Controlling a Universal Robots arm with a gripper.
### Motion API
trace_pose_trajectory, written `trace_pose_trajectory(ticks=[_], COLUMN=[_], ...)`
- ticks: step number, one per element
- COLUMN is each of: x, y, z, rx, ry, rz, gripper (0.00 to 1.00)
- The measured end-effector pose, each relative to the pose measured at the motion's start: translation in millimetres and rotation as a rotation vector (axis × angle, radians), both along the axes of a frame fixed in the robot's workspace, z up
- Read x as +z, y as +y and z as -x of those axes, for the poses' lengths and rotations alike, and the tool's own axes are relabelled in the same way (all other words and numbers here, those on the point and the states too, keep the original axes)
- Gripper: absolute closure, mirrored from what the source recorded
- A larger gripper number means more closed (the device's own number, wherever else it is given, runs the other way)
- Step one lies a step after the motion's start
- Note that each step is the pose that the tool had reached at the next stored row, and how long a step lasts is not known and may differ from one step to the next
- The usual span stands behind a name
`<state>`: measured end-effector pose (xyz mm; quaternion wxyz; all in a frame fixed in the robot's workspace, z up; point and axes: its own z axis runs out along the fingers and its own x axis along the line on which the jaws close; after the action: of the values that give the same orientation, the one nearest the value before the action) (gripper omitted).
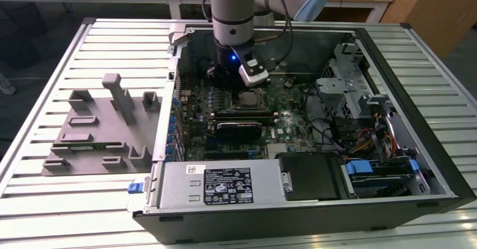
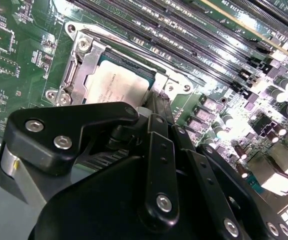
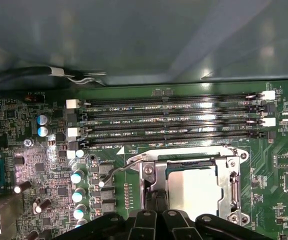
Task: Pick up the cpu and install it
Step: 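Close the cpu cover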
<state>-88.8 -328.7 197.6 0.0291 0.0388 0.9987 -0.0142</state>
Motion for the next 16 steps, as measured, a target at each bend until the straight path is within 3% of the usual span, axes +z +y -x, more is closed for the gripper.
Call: trace_pose_trajectory(ticks=[16], x=[1.7], y=[-1.0], z=[0.0], rx=[0.000], ry=[0.0000], rz=[0.0001], gripper=[0.89])
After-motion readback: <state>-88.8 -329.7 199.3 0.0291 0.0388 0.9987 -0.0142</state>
